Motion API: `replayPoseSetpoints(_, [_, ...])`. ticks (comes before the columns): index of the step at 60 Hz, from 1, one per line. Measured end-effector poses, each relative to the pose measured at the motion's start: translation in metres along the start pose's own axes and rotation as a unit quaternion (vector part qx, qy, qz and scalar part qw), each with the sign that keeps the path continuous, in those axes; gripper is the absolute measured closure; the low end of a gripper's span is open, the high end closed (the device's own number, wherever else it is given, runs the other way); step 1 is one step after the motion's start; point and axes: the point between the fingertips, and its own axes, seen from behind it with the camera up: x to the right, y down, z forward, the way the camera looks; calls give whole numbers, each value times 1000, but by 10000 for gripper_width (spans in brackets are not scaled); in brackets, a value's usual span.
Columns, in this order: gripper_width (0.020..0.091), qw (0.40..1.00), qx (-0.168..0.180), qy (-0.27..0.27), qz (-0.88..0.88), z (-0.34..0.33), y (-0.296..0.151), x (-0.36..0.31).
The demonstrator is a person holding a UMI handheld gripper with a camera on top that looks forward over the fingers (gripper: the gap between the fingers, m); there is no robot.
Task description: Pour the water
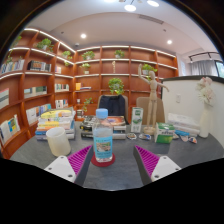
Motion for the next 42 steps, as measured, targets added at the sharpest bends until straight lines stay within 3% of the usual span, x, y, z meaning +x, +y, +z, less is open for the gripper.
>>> replayPoseSetpoints(22, [285,994,-9,103,25,-110,11,68])
replayPoseSetpoints(42, [285,992,6,117,45,-149,10,94])
